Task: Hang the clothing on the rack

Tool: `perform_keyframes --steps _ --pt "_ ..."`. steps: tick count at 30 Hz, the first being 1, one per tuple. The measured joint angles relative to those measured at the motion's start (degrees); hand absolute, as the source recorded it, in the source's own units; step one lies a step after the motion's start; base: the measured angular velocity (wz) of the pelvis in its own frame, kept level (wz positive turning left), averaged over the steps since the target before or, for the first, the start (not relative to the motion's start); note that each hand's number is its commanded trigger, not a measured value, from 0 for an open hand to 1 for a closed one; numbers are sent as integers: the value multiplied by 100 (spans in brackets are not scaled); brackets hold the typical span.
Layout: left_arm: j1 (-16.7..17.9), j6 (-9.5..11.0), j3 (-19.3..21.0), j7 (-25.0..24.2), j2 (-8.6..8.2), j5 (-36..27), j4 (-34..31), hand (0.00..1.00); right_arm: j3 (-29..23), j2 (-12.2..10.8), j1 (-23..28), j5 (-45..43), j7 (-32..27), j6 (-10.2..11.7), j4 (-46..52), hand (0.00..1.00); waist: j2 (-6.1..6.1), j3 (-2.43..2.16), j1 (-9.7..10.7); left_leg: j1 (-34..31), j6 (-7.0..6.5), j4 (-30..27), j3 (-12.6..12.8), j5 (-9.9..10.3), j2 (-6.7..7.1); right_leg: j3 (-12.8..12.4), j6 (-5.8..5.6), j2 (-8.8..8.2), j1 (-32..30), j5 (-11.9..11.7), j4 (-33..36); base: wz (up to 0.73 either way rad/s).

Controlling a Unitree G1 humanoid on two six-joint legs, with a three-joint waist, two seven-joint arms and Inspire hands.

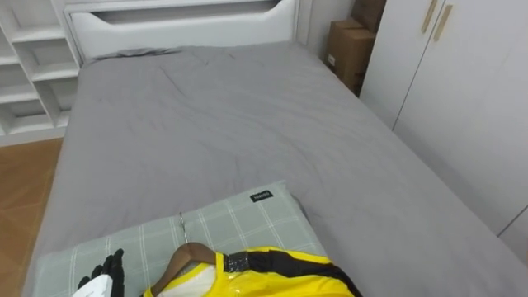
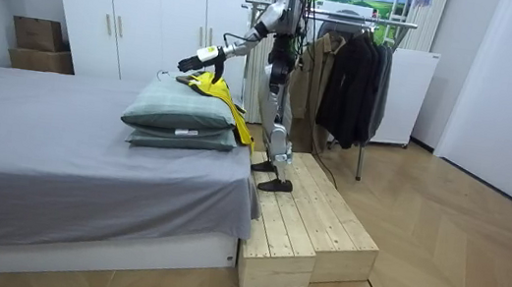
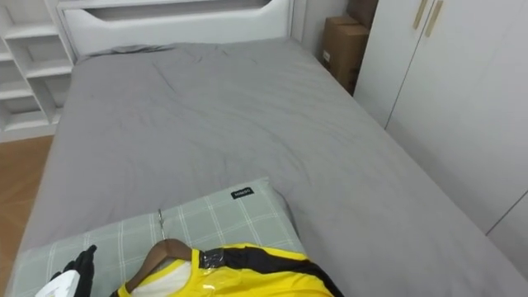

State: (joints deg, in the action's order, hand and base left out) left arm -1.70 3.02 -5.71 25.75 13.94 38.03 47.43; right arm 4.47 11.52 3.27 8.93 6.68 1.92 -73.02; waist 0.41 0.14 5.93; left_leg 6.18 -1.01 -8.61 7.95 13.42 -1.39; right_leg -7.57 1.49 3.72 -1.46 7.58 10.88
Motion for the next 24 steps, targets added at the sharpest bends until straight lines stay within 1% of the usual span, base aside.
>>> perform_keyframes --steps 2,5,7,11,14,15,17,20,24 --pt "-6 3 -7 1 0 20 -1 0 12 0 -21 -1 -10 6 1 0 10 -10 1 -48 0 -10 0 0 -1 0 2 0 -20 -2 7 0" --pt "-10 13 -8 3 1 36 2 0 45 1 -50 -1 -25 49 -15 0 21 -2 2 -76 -5 -12 11 -4 -5 -4 9 5 -67 -12 55 -1" --pt "-9 72 -10 3 2 38 1 0 56 0 -64 -1 -24 113 -25 0 22 -2 3 -137 -5 -15 48 -4 -6 -16 8 5 -145 -12 87 -7" --pt "-64 119 -28 -2 2 41 13 0 53 6 -146 -26 -15 120 -35 0 32 4 22 -325 -16 -95 61 -10 -5 -19 2 -2 -299 -65 82 -2" --pt "-303 115 -41 -71 3 38 294 0 62 40 -170 31 45 115 -60 0 72 33 25 -409 -30 -112 61 -20 -5 -17 0 -6 -378 -94 83 0" --pt "-392 110 -112 -132 15 37 366 0 106 58 -178 104 52 115 -62 0 99 49 25 -421 -31 -114 61 -21 -2 -17 -3 -10 -389 -96 82 0" --pt "-513 113 -205 -160 17 39 398 0 113 85 -214 214 91 116 -72 0 128 53 25 -483 -46 -114 63 -32 7 -18 -13 -20 -462 -102 89 0" --pt "-704 121 -267 -168 8 29 585 0 114 100 -280 213 169 116 -134 0 133 59 56 -570 -51 -111 66 -65 14 -18 -14 -31 -550 -109 96 0" --pt "-939 115 -434 -240 12 31 826 0 227 105 -453 212 161 115 -222 0 134 61 171 -783 -61 -120 72 -105 30 -21 -18 -45 -792 -142 163 0"
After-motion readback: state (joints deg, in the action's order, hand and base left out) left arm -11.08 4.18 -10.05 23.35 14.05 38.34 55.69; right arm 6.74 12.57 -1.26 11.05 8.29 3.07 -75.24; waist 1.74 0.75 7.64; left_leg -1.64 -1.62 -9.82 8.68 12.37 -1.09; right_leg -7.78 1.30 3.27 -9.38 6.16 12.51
